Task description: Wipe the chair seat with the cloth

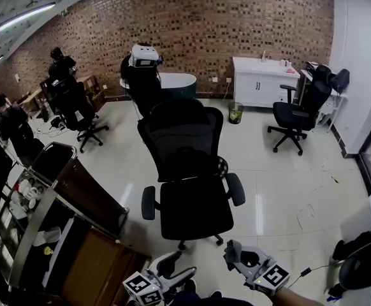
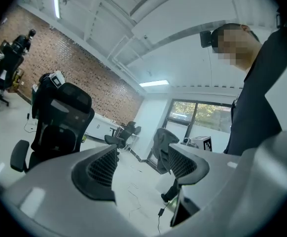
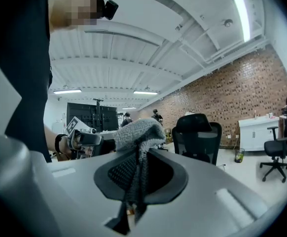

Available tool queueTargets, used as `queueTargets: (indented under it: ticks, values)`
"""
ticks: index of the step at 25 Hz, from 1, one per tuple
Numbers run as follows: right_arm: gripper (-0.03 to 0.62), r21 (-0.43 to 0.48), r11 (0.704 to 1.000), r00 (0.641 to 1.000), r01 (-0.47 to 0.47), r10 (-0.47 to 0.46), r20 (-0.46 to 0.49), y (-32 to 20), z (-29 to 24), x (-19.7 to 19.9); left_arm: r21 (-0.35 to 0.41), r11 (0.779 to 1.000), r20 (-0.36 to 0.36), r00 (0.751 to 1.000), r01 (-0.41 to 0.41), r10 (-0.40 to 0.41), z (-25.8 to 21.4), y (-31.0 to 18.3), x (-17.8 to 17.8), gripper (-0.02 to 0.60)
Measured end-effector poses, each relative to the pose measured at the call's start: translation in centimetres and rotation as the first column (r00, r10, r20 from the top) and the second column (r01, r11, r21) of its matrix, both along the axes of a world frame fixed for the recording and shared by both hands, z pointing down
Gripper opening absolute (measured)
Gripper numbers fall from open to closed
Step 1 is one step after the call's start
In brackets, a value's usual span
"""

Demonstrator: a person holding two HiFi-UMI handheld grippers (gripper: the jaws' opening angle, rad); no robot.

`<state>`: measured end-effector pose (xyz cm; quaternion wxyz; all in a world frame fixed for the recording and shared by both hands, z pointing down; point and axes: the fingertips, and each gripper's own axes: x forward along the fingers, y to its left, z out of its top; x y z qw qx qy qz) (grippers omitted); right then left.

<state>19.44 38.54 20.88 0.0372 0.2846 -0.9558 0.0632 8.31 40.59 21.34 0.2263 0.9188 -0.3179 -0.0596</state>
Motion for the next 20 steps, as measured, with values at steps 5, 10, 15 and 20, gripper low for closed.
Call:
queueTargets:
  ticks: [5, 10, 15, 20]
  values:
    - [0.031, 0.023, 1.000, 1.000, 0.017, -0.017, 0.012, 2.2, -2.2, -1.8, 0.021, 1.000, 0.012, 1.000, 0.000, 0.000, -1.4, 1.8, -1.4, 0.350]
    - [0.029, 0.064, 0.997, 0.999, 0.042, -0.043, 0.021, 5.0, -4.4, -2.2, 0.047, 0.999, 0.027, 1.000, -0.005, 0.004, -2.1, 5.1, -1.0, 0.350]
    - [0.031, 0.080, 0.996, 0.999, 0.041, -0.043, 0.029, 5.7, -7.1, -4.5, 0.045, 0.999, 0.012, 1.000, -0.017, 0.017, -6.1, 5.5, -2.4, 0.350]
    - [0.029, 0.074, 0.997, 0.998, 0.035, -0.039, 0.050, 6.8, -8.6, -6.9, 0.078, 0.997, 0.009, 1.000, -0.019, 0.019, -7.5, 6.2, -5.0, 0.350]
